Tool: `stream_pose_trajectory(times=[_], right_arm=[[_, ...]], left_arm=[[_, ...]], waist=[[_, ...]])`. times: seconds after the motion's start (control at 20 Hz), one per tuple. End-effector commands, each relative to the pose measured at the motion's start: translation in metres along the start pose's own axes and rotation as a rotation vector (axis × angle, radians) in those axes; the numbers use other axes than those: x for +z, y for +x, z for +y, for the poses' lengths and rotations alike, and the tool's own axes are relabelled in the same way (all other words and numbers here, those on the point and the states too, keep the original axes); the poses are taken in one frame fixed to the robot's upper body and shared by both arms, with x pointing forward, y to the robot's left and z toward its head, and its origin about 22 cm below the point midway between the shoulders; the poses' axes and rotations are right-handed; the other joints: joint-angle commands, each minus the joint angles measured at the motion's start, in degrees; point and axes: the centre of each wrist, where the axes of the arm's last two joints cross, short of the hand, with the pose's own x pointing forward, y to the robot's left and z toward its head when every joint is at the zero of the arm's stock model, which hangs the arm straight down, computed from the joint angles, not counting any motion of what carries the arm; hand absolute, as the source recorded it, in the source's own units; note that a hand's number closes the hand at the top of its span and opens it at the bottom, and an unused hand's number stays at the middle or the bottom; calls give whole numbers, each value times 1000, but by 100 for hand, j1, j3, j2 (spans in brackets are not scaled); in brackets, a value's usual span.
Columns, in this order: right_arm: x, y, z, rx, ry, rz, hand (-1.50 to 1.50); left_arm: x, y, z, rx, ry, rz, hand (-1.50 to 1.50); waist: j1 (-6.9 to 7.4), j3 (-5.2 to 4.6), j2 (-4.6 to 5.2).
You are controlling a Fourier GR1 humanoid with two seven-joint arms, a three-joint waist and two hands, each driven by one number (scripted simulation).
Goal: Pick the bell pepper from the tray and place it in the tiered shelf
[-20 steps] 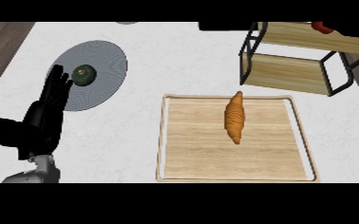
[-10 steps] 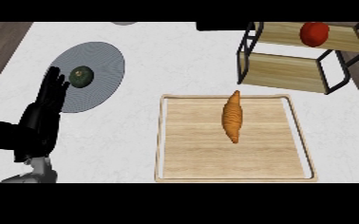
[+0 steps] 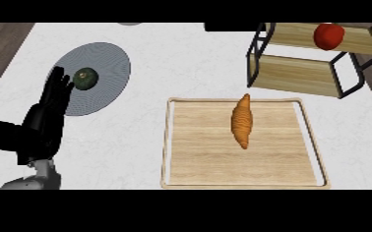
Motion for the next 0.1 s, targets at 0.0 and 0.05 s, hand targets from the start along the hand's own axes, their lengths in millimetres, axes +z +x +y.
stream_pose_trajectory(times=[0.0, 0.05], right_arm=[[9, 1, -35, 8, 7, -36, -150], [0, -10, -32, -34, 24, -35, -150]], left_arm=[[8, -10, -2, 7, 4, 2, 0], [4, 7, -2, -1, -6, -5, 0]], waist=[[38, 1, 10], [59, 3, 14]])
